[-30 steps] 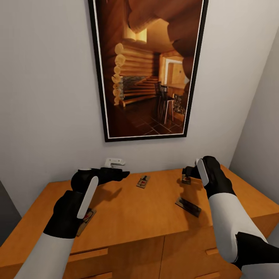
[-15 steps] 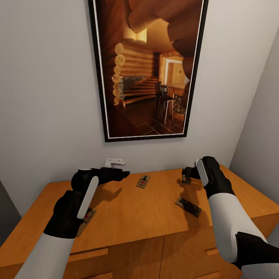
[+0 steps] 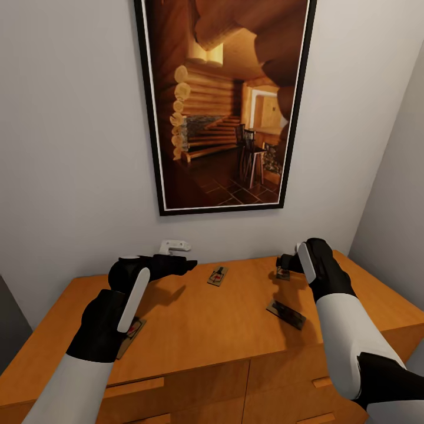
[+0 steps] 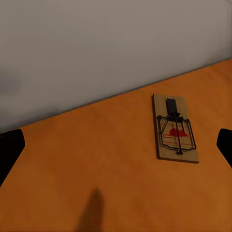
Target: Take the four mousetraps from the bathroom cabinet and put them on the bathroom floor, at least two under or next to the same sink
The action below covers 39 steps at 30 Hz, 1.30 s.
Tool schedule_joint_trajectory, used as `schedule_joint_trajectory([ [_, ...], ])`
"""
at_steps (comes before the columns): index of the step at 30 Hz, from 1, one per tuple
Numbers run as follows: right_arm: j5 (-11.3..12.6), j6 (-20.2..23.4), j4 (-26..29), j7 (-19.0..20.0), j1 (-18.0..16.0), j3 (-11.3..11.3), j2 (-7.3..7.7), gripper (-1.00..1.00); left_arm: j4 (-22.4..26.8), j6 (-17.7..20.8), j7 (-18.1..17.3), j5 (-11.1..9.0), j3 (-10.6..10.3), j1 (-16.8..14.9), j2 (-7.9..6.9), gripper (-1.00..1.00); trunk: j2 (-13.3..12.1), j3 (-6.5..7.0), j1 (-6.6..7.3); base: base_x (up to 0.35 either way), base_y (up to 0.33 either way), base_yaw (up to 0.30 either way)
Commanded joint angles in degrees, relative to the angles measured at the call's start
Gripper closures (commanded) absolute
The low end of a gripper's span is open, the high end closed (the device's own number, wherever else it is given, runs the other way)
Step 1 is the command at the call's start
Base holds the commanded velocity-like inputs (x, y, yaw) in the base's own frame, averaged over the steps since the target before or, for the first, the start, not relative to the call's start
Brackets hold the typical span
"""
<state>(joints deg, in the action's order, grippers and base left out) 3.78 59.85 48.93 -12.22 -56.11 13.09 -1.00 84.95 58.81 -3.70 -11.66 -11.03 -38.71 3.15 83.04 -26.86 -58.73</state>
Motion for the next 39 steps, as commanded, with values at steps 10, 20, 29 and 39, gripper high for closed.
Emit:
schedule_joint_trajectory([
  [10, 0.48, -0.12, 0.03, -0.36, -0.05, 0.11, -0.06, -1.00, 0.04, 0.25, -0.26, 0.14, 0.04, -0.04, 0.02, -1.00, 0.04, -0.07, 0.00, 0.000, 0.000, 0.000],
  [20, 0.53, -0.20, 0.02, -0.35, -0.05, 0.08, -0.06, -1.00, 0.04, 0.25, -0.26, 0.14, 0.04, -0.04, 0.02, -1.00, 0.04, -0.07, 0.00, 0.000, 0.000, 0.000],
  [29, 0.66, -0.31, 0.02, -0.28, -0.05, 0.03, -0.11, -1.00, 0.04, 0.25, -0.26, 0.14, 0.04, -0.04, 0.02, -1.00, 0.04, -0.07, 0.00, 0.000, 0.000, 0.000],
  [39, 0.83, -1.12, -1.48, -0.07, -0.05, 0.01, -0.14, -1.00, 0.04, 0.25, -0.26, 0.14, 0.04, -0.04, 0.02, -1.00, 0.04, -0.07, 0.00, 0.000, 0.000, 0.000],
])
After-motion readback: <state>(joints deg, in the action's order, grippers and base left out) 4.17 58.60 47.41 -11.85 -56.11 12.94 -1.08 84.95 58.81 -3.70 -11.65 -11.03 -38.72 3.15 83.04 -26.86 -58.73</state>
